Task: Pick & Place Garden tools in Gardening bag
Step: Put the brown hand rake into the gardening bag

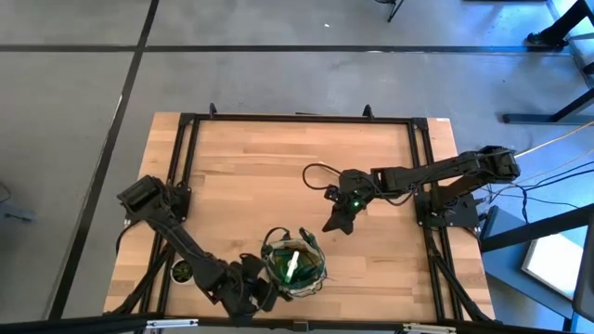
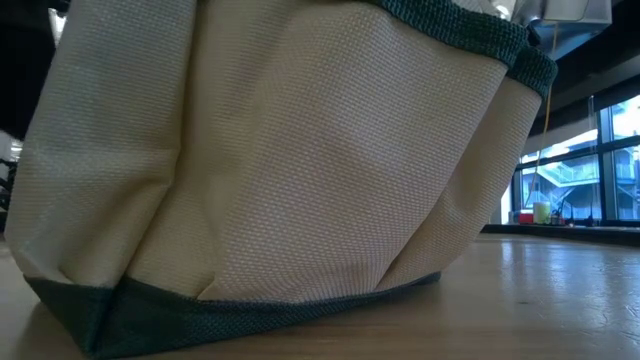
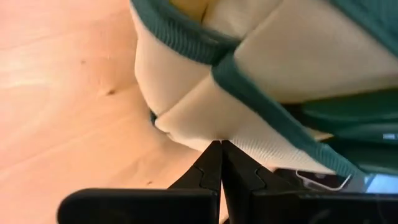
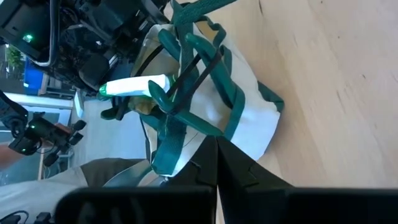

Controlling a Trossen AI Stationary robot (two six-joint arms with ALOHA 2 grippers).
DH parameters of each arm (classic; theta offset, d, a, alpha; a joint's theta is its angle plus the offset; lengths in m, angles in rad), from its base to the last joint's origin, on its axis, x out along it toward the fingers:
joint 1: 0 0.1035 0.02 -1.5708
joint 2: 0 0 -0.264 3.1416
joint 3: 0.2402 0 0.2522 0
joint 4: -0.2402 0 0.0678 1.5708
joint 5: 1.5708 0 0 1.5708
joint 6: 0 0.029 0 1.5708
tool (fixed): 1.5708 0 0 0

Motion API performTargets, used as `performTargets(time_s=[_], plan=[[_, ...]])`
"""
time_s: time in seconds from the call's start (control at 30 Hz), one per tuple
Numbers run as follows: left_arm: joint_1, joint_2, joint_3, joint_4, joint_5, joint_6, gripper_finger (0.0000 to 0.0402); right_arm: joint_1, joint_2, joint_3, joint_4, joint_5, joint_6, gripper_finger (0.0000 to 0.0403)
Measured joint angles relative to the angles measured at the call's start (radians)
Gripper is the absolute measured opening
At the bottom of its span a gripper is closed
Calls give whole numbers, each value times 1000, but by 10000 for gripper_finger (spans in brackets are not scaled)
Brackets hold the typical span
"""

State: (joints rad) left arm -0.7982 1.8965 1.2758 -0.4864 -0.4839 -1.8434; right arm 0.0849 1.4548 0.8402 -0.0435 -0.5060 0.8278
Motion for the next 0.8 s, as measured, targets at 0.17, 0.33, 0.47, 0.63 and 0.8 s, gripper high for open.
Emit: performTargets(time_s=[0.17,0.33,0.47,0.63,0.8], plan=[[34,-2,0,-4,4,47,1,1,0,0,-1,-3,-5,0],[73,-2,0,-16,5,93,1,1,0,0,-1,-19,-6,0],[95,-2,0,-62,5,99,1,2,0,0,-3,-23,-9,0],[117,-2,0,-119,4,95,1,2,0,0,-4,-36,-9,0],[147,-3,0,-138,3,126,1,3,0,0,-4,-56,-9,0]])
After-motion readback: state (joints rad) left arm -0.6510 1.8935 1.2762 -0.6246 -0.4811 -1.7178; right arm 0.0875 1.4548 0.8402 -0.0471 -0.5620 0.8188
